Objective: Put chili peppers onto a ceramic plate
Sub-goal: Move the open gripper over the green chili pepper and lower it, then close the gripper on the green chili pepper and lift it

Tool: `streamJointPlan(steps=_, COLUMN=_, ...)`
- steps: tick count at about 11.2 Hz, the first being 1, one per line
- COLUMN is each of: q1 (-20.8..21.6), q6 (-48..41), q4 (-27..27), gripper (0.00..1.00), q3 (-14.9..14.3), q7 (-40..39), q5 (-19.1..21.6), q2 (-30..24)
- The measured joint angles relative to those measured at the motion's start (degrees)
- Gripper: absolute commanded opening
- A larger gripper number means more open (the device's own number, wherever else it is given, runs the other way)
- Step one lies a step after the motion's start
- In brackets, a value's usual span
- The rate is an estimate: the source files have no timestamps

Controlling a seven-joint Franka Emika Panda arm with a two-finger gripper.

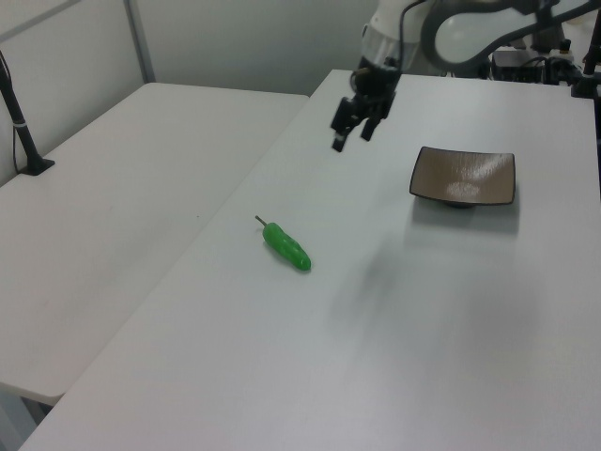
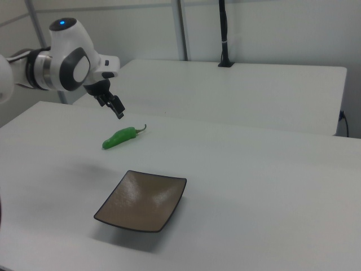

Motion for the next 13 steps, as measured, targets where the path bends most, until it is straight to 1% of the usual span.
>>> streamJointPlan(steps=1, q1=1.2, q6=3.6, q4=2.2, gripper=1.0, q3=0.0, q7=2.4, q5=0.0, q2=3.4)
streamJointPlan(steps=2, q1=2.0, q6=4.6, q4=3.7, gripper=1.0, q3=0.1, q7=3.7, q5=-0.4, q2=5.6)
streamJointPlan(steps=4, q1=3.7, q6=5.0, q4=8.6, gripper=1.0, q3=0.1, q7=7.6, q5=-2.0, q2=10.6)
streamJointPlan(steps=6, q1=5.1, q6=5.3, q4=12.9, gripper=1.0, q3=0.1, q7=11.7, q5=-4.7, q2=15.5)
streamJointPlan(steps=9, q1=6.4, q6=7.6, q4=15.0, gripper=1.0, q3=0.1, q7=18.4, q5=-10.4, q2=21.2)
streamJointPlan(steps=12, q1=6.6, q6=12.5, q4=18.1, gripper=1.0, q3=0.1, q7=20.4, q5=-11.6, q2=27.0)
streamJointPlan(steps=13, q1=6.9, q6=14.6, q4=18.6, gripper=0.92, q3=0.1, q7=20.4, q5=-11.6, q2=28.5)
